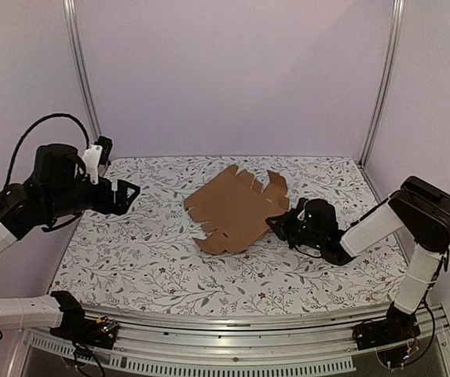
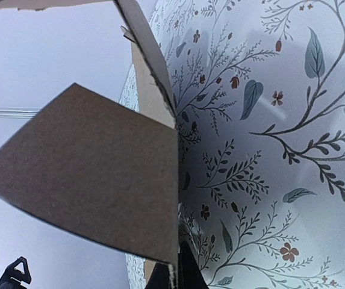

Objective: Fold the paper box

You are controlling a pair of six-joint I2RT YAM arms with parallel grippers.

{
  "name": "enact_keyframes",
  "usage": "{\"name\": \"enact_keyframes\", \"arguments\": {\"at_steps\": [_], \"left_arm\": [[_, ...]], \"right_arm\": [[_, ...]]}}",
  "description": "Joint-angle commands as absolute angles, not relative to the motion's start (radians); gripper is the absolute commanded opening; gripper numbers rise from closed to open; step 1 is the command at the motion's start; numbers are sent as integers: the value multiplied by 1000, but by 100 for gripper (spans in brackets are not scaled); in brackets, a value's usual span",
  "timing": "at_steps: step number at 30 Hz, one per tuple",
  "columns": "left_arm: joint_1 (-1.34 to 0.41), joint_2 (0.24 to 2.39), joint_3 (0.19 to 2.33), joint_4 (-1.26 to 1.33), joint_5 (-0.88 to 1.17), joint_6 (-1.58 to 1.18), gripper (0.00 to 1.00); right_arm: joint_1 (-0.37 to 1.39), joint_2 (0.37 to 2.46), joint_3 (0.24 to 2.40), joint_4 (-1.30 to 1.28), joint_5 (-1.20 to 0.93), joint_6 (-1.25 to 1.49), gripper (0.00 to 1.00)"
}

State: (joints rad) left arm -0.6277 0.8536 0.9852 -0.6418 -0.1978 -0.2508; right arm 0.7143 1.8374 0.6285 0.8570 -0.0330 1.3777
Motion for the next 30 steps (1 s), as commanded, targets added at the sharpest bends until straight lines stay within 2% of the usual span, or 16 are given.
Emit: {"name": "enact_keyframes", "arguments": {"at_steps": [1,7,16,30], "left_arm": [[-615,853,974,-644,-197,-249,100],[-615,848,977,-644,-195,-246,99],[-612,829,983,-646,-197,-246,100],[-609,867,1080,-675,-99,-257,99]], "right_arm": [[721,1748,630,779,-42,1299,0],[722,1635,706,586,-81,1130,0],[719,1442,936,89,-105,761,0],[721,1415,1458,-688,-219,222,0]]}}
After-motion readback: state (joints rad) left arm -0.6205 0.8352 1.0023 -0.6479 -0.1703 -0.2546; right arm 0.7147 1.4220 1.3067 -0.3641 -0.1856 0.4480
